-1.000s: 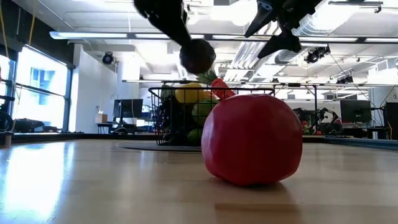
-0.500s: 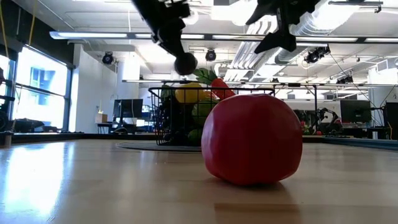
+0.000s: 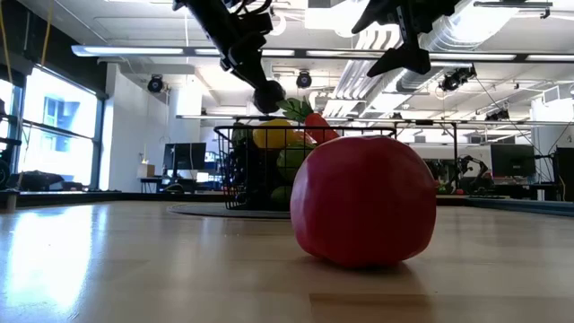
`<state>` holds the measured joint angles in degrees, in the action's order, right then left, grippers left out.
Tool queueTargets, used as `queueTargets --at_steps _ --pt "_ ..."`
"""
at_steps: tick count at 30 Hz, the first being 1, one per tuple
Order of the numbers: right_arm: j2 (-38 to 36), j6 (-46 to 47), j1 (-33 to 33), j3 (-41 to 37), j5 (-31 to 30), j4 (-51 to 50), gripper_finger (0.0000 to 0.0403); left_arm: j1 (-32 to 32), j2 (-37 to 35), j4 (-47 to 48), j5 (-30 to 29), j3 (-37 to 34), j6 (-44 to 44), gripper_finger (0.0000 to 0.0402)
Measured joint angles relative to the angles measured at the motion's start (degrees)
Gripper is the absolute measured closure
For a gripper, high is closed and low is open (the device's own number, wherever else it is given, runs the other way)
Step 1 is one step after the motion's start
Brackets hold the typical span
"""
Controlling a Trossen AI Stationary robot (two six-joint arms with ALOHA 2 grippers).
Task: Build produce basket
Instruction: Put the dark purple plum into the black mesh basket, then put the red tomato into the black mesh basket
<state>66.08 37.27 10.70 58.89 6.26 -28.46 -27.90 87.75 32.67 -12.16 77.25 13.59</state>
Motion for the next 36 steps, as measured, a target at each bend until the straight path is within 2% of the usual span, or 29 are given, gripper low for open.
queueTargets --at_steps 11,20,24,36 --pt "0.0 -0.2 0.0 0.0 -2.3 -2.0 0.0043 -0.2 1.1 0.1 0.4 -0.1 3.8 0.0196" --pt "0.0 1.4 0.0 0.0 -3.6 -3.3 0.0006 -0.2 1.1 -0.7 -3.0 -0.1 4.1 0.0133" --pt "0.0 1.8 -0.3 0.0 -3.7 -3.6 0.0004 0.4 1.1 -0.7 -6.5 -0.1 4.5 0.0125" --pt "0.0 9.2 -2.1 0.0 -5.2 -3.1 0.0006 4.4 -4.6 0.4 -6.5 0.0 5.9 0.0124"
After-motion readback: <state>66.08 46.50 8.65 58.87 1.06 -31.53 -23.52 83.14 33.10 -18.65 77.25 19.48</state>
